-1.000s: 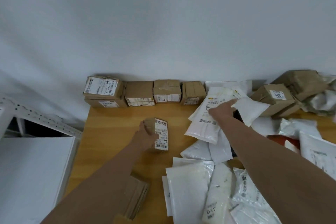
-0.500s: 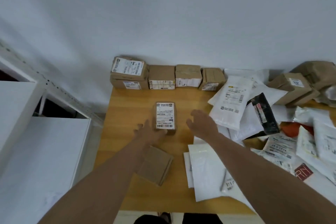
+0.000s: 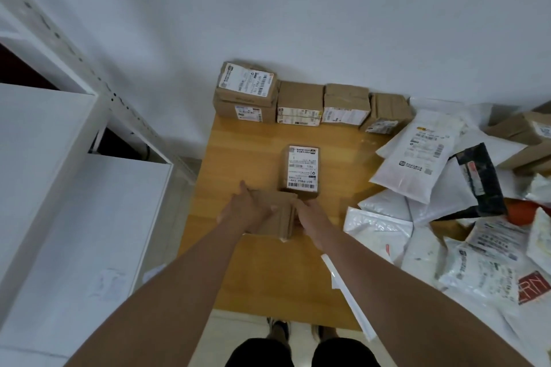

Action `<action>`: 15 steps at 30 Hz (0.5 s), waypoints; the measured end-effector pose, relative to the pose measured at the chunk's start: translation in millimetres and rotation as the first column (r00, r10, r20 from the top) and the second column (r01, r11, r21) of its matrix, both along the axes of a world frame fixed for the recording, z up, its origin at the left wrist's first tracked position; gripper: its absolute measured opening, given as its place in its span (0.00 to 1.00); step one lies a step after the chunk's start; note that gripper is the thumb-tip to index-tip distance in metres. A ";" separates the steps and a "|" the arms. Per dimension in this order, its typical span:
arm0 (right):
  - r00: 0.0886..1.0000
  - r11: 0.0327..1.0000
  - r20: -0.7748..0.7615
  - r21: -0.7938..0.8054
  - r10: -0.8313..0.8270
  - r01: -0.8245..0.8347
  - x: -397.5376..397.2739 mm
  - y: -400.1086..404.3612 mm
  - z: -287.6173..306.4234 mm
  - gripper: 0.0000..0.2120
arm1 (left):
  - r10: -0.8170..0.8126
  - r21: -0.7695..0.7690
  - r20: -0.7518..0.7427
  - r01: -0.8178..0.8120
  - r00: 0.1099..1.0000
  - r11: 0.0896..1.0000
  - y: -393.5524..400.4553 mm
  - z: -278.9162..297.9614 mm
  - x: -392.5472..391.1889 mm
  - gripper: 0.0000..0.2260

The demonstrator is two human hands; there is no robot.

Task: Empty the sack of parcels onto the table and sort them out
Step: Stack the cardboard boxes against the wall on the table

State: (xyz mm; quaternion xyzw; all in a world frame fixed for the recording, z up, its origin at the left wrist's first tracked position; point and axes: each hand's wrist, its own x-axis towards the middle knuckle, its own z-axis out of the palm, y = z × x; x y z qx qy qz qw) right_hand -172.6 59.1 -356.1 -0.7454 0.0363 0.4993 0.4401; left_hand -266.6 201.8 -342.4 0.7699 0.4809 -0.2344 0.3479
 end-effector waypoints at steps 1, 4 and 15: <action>1.000 1.000 -0.025 0.006 -0.003 0.003 1.4 3.3 -3.1 0.21 | 0.041 0.005 0.013 -0.041 0.999 0.999 2.7 0.0 0.1 0.58; 0.997 0.997 0.034 -0.039 0.074 -0.073 4.0 6.4 -8.1 0.19 | 0.113 -0.062 0.008 -0.113 0.994 0.992 8.3 4.4 1.0 0.56; 0.686 0.974 0.692 -0.167 0.224 -0.150 80.8 -38.1 105.3 0.09 | -0.025 0.136 0.454 -0.041 0.891 0.990 -51.4 80.0 125.8 0.33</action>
